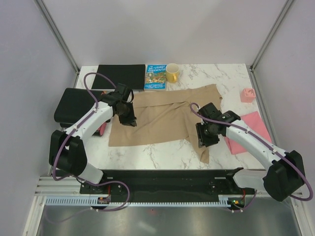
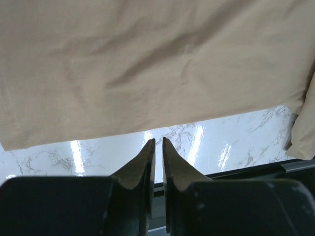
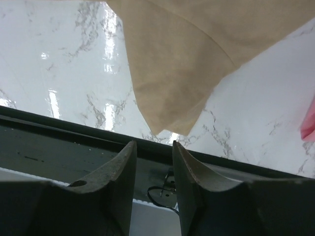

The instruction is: Fold and stack the t-shirts

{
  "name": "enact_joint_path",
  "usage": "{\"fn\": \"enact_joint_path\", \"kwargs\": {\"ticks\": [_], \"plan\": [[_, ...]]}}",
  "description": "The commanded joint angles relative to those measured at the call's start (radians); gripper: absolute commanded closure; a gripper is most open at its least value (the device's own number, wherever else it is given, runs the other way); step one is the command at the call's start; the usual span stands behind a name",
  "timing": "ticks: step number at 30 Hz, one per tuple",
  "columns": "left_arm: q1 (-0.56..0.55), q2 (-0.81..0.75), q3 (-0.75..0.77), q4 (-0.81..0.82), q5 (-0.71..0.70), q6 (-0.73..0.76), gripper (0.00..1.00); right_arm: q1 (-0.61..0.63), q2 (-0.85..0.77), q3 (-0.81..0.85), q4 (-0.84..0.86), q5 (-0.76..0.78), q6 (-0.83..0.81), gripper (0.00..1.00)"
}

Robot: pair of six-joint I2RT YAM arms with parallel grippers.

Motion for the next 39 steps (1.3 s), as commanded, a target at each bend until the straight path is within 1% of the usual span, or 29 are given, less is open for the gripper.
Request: {"fn": "enact_joint_path", "kwargs": {"ticks": [1, 3, 6, 10, 15, 19, 22, 23, 25, 29, 33, 36, 37, 39], "plan": [[-0.003, -0.052, -0.040, 0.034, 0.015, 0.032, 0.83, 0.043, -0.037, -0.021, -0.118, 0.022, 0.059, 0.59], [-0.005, -0.065, -0.059, 0.040, 0.012, 0.032, 0.83, 0.056, -0.063, -0.059, -0.125, 0.029, 0.078, 0.58], [-0.003, -0.076, -0.088, 0.048, 0.017, 0.032, 0.83, 0.088, -0.074, -0.104, -0.118, 0.000, 0.114, 0.57], [-0.003, -0.093, -0.115, 0.049, 0.017, 0.030, 0.83, 0.180, -0.084, -0.137, -0.080, 0.009, 0.190, 0.57], [-0.005, -0.101, -0.131, 0.051, 0.015, 0.033, 0.83, 0.248, -0.057, -0.186, 0.007, 0.013, 0.255, 0.56], [-0.003, -0.102, -0.131, 0.049, 0.015, 0.039, 0.83, 0.306, 0.001, -0.213, 0.085, 0.062, 0.282, 0.55], [-0.003, -0.104, -0.131, 0.048, 0.015, 0.046, 0.83, 0.318, 0.037, -0.222, 0.122, 0.122, 0.285, 0.53], [-0.003, -0.102, -0.129, 0.049, 0.014, 0.049, 0.83, 0.320, 0.043, -0.225, 0.138, 0.159, 0.286, 0.47], [-0.003, -0.101, -0.125, 0.046, 0.012, 0.055, 0.83, 0.320, 0.054, -0.225, 0.144, 0.186, 0.289, 0.45], [-0.005, -0.096, -0.119, 0.042, 0.008, 0.061, 0.83, 0.320, 0.058, -0.211, 0.133, 0.251, 0.293, 0.48], [-0.003, -0.084, -0.114, 0.040, 0.011, 0.066, 0.83, 0.318, 0.081, -0.222, 0.144, 0.248, 0.299, 0.47], [-0.003, -0.079, -0.112, 0.040, 0.014, 0.066, 0.84, 0.318, 0.142, -0.226, 0.145, 0.248, 0.302, 0.47], [-0.003, -0.081, -0.112, 0.042, 0.015, 0.066, 0.83, 0.318, 0.155, -0.226, 0.153, 0.248, 0.300, 0.48], [-0.005, -0.081, -0.114, 0.040, 0.012, 0.069, 0.83, 0.318, 0.181, -0.225, 0.161, 0.246, 0.300, 0.53]]}}
